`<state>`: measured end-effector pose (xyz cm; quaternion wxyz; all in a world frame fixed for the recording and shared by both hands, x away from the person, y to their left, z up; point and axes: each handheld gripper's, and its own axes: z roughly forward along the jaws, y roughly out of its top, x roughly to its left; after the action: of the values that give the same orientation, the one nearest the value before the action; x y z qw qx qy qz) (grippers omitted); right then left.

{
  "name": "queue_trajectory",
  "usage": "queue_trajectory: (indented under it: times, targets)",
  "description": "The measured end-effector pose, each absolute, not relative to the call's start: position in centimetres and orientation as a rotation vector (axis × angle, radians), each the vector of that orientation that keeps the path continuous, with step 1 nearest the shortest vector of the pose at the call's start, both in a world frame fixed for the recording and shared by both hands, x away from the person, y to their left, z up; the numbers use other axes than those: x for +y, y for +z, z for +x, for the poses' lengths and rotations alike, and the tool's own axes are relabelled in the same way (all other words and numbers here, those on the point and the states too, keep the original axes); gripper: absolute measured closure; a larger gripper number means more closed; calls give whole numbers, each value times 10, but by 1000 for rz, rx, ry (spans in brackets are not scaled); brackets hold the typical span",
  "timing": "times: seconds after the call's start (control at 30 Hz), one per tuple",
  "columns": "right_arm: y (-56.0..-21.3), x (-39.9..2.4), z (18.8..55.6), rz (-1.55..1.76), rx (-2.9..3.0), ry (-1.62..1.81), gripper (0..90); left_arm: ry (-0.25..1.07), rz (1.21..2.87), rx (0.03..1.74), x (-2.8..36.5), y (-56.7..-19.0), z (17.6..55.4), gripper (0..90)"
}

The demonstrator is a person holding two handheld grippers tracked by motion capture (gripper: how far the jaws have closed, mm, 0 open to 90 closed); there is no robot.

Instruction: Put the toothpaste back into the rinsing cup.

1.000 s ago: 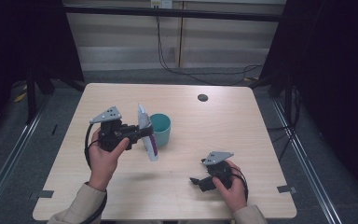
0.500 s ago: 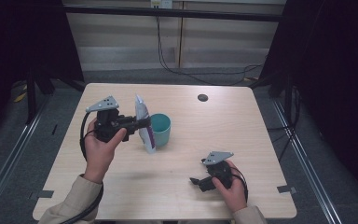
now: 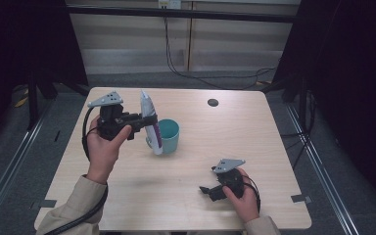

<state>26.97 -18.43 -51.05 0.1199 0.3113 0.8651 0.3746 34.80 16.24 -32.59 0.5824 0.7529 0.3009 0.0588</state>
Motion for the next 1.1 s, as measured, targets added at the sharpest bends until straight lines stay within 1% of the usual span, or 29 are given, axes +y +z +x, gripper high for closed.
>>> queue_trajectory:
  times: [0.6,1.1]
  targets:
    - [-511,-184,270,909,2528,1095,128,166,1721,717,158,-315,367,763]
    - [-511,-184,270,909,2528,1095,128,177,1694,744,149,-322,383,762]
